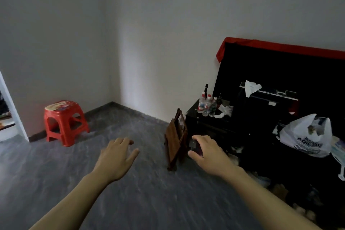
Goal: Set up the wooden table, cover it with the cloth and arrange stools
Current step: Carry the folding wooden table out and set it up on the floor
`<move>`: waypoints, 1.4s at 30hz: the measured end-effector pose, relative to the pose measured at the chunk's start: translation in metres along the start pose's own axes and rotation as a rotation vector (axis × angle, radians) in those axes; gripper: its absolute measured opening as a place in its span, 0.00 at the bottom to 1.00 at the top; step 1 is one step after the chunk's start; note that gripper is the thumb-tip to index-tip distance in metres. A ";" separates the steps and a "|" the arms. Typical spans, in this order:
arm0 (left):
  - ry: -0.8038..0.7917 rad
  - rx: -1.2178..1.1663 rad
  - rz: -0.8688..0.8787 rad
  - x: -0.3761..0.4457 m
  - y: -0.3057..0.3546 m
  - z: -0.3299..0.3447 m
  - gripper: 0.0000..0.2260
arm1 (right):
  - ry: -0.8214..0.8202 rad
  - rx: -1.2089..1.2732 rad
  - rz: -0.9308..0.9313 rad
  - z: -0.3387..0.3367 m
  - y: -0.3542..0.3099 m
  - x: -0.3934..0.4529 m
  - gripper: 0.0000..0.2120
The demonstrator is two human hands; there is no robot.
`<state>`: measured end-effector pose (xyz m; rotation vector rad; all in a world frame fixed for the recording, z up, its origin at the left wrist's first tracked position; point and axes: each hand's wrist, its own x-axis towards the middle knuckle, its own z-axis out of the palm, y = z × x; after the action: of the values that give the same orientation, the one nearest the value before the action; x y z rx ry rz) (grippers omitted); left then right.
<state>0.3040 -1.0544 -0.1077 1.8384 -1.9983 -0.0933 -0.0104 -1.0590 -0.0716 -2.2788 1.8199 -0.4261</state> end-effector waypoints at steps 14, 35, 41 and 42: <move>0.001 0.011 0.032 0.318 -0.071 0.054 0.19 | 0.044 0.150 0.040 0.027 0.051 0.313 0.30; -0.244 -0.224 0.338 0.752 -0.119 0.224 0.20 | 0.064 0.110 0.369 0.082 0.134 0.645 0.30; -0.423 -0.230 0.390 0.842 -0.110 0.283 0.28 | 0.078 0.123 0.513 0.107 0.190 0.721 0.30; -0.433 -0.224 0.395 0.860 -0.107 0.294 0.28 | 0.083 0.127 0.530 0.112 0.202 0.737 0.30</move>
<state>0.2714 -1.9658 -0.1871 1.3365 -2.4841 -0.6146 -0.0078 -1.8250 -0.1678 -1.6275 2.2577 -0.5245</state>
